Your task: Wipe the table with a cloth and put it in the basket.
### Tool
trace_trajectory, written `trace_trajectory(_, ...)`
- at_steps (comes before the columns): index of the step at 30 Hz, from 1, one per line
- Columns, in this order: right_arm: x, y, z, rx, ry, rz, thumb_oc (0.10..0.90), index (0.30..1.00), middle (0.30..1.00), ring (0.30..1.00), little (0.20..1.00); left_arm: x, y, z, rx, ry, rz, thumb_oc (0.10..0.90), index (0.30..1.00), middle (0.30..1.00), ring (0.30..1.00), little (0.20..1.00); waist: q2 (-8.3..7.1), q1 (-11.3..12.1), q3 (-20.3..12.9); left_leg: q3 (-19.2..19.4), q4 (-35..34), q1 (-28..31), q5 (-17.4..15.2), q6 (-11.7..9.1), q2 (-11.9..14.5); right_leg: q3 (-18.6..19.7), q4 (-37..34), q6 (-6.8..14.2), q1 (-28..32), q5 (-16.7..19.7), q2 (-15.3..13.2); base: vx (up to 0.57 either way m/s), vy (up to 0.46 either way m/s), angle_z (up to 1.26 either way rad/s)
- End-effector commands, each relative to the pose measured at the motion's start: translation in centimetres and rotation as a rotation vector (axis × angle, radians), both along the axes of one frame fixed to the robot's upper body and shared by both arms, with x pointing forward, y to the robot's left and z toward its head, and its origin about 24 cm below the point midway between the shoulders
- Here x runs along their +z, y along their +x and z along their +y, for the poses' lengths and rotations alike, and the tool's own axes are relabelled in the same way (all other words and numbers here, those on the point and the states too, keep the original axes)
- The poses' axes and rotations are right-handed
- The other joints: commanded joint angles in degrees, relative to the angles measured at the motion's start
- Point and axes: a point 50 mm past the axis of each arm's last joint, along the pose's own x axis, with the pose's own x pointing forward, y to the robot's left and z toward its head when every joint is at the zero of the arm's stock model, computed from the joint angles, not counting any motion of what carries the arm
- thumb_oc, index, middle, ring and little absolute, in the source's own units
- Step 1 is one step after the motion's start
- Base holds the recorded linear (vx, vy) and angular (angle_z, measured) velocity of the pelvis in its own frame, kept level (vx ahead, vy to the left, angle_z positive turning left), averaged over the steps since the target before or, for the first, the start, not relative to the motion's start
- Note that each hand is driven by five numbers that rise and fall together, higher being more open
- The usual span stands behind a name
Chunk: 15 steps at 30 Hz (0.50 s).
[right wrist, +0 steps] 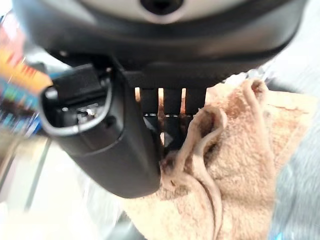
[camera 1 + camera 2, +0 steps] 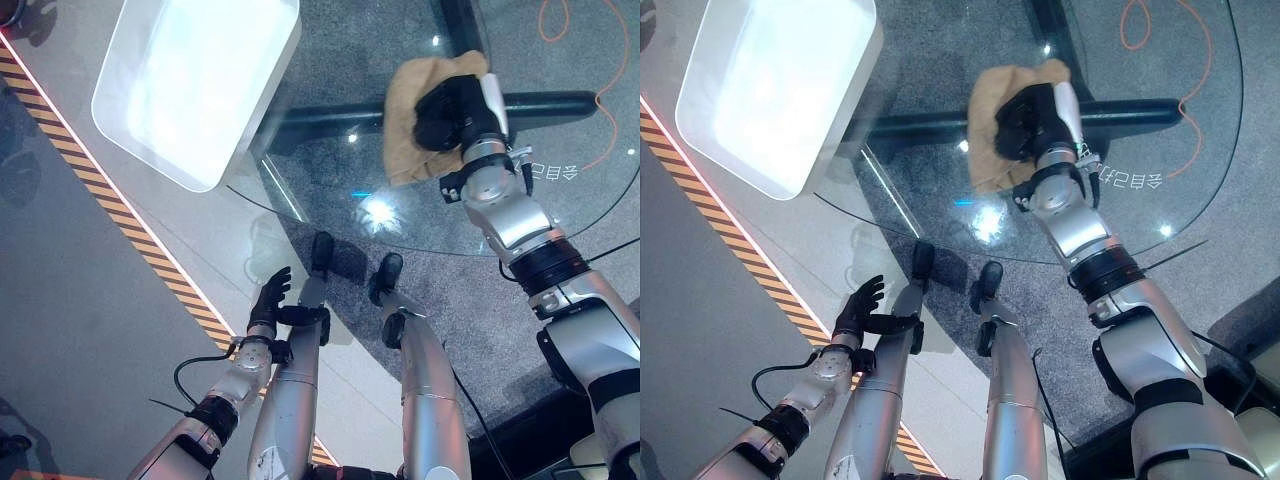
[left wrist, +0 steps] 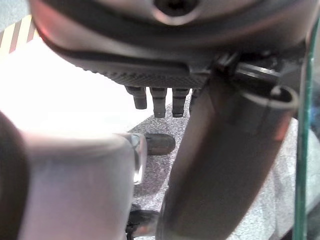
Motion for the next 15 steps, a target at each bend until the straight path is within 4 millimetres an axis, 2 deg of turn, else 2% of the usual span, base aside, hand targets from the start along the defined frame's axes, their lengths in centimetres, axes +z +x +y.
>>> trace_trajectory(1, -1.2, -3.5, 12.8, 0.55, 0.009, 0.053, 0.1, 0.3, 0.3, 0.3, 0.2, -1.1, -1.7, -0.5, -0.06, 0.03, 0.025, 0.8, 0.9, 0.9, 0.9, 0.9, 0.37, 3.34, -0.2, 2.62, 6.28, -0.45, -7.81, 4.67, -6.25, 3.17, -8.42, 7.59, -0.09, 8.33, -2.97, 0.01, -0.004, 0.12)
trace_trajectory(4, -1.3, -3.8, 13.5, 0.575, -0.001, 0.048, 0.1, 0.3, 0.3, 0.3, 0.2, -1.0, -1.6, -0.6, -0.063, 0.032, 0.025, 0.8, 0.9, 0.9, 0.9, 0.9, 0.34, 3.41, -0.2, 2.64, 6.34, -0.51, -7.7, 4.62, -6.21, 3.15, -8.41, 7.65, -0.06, 8.36, -2.98, 0.02, -0.005, 0.18)
trace_trajectory(5, -2.1, -3.9, 13.5, 0.574, 0.006, 0.068, 0.1, 0.3, 0.3, 0.3, 0.2, -1.5, -2.2, -0.7, -0.065, 0.032, 0.046, 0.8, 0.9, 0.9, 0.9, 0.9, 0.46, 3.66, -0.2, 2.57, 6.64, 1.57, -9.59, 4.46, -6.04, 3.64, -7.65, 8.09, 1.66, 6.62, -2.78, 0.01, -0.01, 0.17)
trace_trajectory(6, -1.4, -3.9, 13.6, 0.576, 0.002, 0.045, 0.1, 0.3, 0.3, 0.3, 0.2, -0.9, -1.5, -0.6, -0.066, 0.035, 0.024, 0.8, 0.9, 0.9, 0.9, 0.9, 0.27, 3.45, -0.2, 2.59, 6.37, -0.55, -7.68, 4.64, -6.17, 3.13, -8.43, 7.7, -0.04, 8.4, -3.02, 0.0, -0.017, 0.13)
trace_trajectory(10, -1.5, -3.9, 13.6, 0.57, 0.009, 0.048, 0.1, 0.3, 0.3, 0.3, 0.2, -0.9, -1.5, -0.5, -0.068, 0.037, 0.026, 0.8, 0.9, 0.9, 0.9, 0.9, 0.22, 3.54, -0.2, 2.47, 6.53, -0.65, -7.7, 4.64, -6.2, 3.05, -8.38, 7.8, -0.1, 8.49, -3.01, 0.0, -0.014, 0.13)
trace_trajectory(11, -2.4, -3.9, 13.5, 0.566, 0.015, 0.073, 0.1, 0.3, 0.3, 0.3, 0.2, -1.5, -2.2, -0.4, -0.07, 0.037, 0.05, 0.8, 0.9, 0.9, 0.9, 0.9, 0.28, 3.82, -0.2, 2.41, 6.91, 1.46, -9.67, 4.51, -6.0, 3.47, -7.64, 8.29, 1.69, 6.76, -2.77, 0.06, -0.025, 0.13)
trace_trajectory(15, -2.8, -3.8, 13.2, 0.545, 0.025, 0.084, 0.1, 0.3, 0.3, 0.3, 0.2, -1.5, -2.1, -0.4, -0.072, 0.037, 0.048, 0.8, 0.9, 0.9, 0.9, 0.9, 0.18, 3.82, -0.2, 2.5, 6.99, 1.37, -9.64, 4.51, -5.87, 3.35, -7.58, 8.33, 1.65, 6.82, -2.83, 0.02, -0.012, 0.06)
